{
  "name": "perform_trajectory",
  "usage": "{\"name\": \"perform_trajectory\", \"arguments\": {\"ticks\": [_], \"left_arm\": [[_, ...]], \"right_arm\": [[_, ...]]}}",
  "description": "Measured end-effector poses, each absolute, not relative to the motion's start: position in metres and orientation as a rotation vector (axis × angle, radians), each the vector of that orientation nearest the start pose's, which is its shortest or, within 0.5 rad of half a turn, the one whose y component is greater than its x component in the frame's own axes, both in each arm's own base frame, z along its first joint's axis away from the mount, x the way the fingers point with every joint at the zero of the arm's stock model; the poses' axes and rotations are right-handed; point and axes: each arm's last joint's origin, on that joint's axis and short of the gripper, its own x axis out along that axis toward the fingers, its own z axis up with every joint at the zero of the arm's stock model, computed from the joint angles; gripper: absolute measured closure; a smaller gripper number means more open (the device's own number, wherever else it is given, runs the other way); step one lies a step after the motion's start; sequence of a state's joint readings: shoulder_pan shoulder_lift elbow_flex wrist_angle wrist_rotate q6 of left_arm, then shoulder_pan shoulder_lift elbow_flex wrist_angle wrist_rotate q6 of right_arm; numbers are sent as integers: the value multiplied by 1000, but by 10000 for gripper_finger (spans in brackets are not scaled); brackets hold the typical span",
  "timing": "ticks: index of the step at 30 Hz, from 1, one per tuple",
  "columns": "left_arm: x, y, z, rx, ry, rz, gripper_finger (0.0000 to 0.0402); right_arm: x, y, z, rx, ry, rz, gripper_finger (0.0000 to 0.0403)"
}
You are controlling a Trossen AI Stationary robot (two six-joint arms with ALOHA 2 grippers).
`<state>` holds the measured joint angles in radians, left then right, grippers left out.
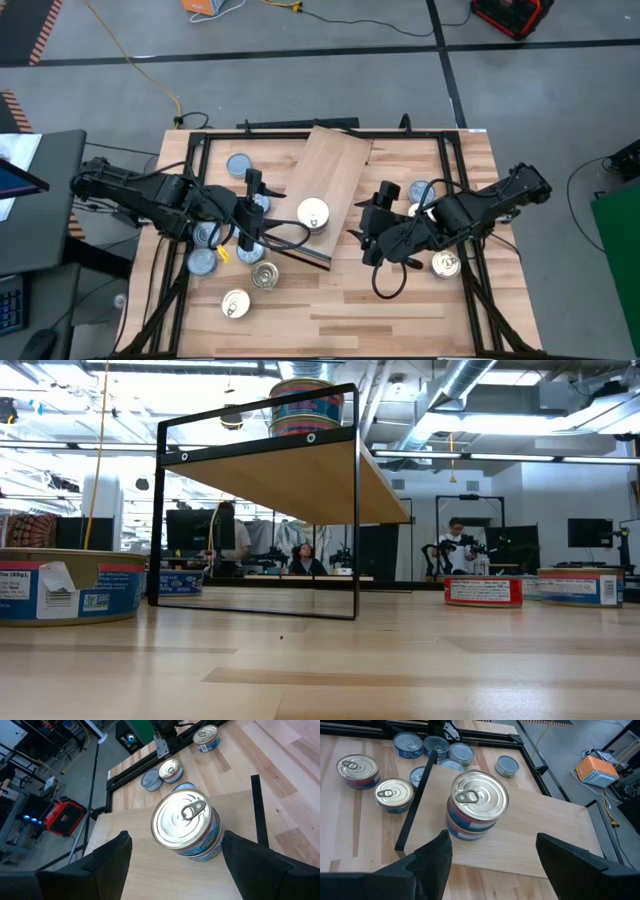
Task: Stack canned seafood by type on shelf
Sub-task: Put the red tuna can on the shelf
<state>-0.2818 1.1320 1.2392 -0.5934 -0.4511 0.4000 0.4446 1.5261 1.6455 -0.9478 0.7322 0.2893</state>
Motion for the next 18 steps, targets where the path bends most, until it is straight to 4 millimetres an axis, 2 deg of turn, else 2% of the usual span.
{"name": "perform_trajectory", "arguments": {"ticks": [18], "left_arm": [[222, -51, 385, 566, 484, 73, 104]], "right_arm": [[289, 111, 394, -170, 595, -367, 83]]}}
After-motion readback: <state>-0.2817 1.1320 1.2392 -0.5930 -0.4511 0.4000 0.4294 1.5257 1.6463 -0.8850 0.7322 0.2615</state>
